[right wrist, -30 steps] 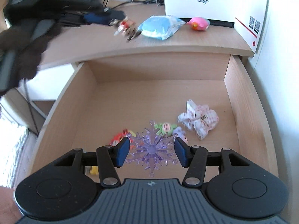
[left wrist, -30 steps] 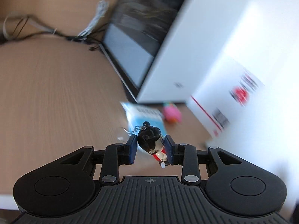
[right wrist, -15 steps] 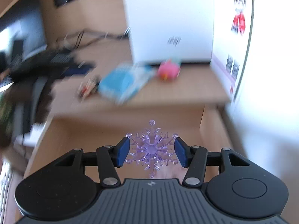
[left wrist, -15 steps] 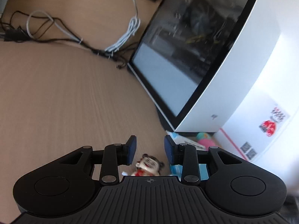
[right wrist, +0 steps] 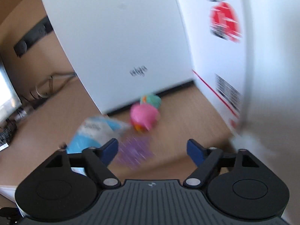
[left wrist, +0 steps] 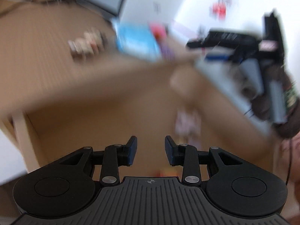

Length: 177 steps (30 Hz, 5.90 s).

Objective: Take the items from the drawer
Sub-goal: 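Place the doll and snowflake on the desktop with both tools, then grasp the red-and-yellow toy keychain with the left tool and lift it, then carry the red toy to the desktop with the left tool while the right tool grasps the yellow plush, then lower the open left tool into the drawer and grasp the grey plush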

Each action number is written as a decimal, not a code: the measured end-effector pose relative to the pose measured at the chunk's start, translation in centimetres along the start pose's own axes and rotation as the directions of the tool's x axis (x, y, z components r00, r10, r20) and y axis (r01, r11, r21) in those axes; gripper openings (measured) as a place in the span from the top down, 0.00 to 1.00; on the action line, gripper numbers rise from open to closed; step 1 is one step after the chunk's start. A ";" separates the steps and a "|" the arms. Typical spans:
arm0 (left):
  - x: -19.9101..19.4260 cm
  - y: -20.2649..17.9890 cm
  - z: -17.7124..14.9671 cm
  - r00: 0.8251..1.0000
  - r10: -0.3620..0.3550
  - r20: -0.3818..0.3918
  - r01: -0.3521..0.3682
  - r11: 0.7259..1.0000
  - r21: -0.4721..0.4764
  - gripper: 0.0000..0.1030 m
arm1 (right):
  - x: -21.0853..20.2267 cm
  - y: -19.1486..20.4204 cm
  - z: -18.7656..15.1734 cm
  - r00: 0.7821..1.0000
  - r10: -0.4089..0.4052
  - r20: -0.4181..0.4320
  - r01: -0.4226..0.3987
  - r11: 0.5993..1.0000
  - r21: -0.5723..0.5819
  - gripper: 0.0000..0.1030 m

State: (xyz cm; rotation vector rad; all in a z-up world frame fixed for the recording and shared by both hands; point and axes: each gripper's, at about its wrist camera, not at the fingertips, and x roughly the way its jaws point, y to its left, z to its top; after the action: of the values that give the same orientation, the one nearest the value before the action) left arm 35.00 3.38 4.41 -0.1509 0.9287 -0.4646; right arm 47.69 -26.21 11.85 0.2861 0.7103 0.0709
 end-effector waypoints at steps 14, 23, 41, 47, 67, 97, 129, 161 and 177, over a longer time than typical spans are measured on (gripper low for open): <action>3.7 -3.1 -3.5 0.975 0.077 -0.206 -0.070 0.997 0.039 0.65 | -5.6 0.5 -13.3 0.966 0.019 -0.259 -0.073 0.976 -0.203 0.07; 5.6 -5.4 -3.0 0.976 0.053 -0.211 -0.030 0.994 0.109 0.60 | -9.8 -0.1 -16.0 0.992 -0.006 -0.130 -0.031 0.959 -0.283 0.03; 6.9 -8.4 -4.1 0.969 0.050 -0.243 0.000 0.979 0.204 0.70 | -8.9 -3.3 -15.1 0.982 0.083 -0.168 -0.093 0.994 -0.053 0.02; 0.2 -5.0 -3.2 0.996 0.046 -0.082 -0.036 0.992 0.123 0.70 | -8.0 -0.5 -15.7 0.967 0.030 -0.254 -0.072 0.985 -0.156 0.02; -3.6 1.2 -4.6 0.999 -0.032 0.009 0.033 0.999 -0.025 0.70 | -0.7 15.1 -20.4 0.746 -0.048 -0.664 -0.339 0.830 -0.442 0.52; -1.4 8.2 9.7 0.894 0.326 0.307 -0.243 0.929 -0.280 0.66 | -10.8 4.5 -15.7 0.982 0.140 -0.127 -0.175 0.930 -0.324 0.52; 1.3 -2.3 -5.6 0.974 -0.207 -0.092 0.206 0.978 -0.017 0.66 | 1.0 1.5 2.1 0.996 -0.085 0.016 0.085 0.993 -0.077 0.32; 1.9 -6.3 -5.4 0.778 0.360 -0.515 -0.426 0.905 -0.012 0.57 | -3.7 0.4 -12.6 0.990 0.130 -0.059 -0.138 0.978 -0.158 0.12; 6.1 -7.7 -5.7 0.840 0.169 -0.515 -0.277 0.951 -0.139 0.44 | -5.5 -0.6 -12.4 0.987 0.159 0.033 -0.154 0.981 -0.116 0.08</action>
State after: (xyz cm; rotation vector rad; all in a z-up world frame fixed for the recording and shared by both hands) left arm 31.03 -5.82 -1.00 -0.1106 1.4912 -0.1818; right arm 35.42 -24.76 6.17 0.2336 0.6383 0.2540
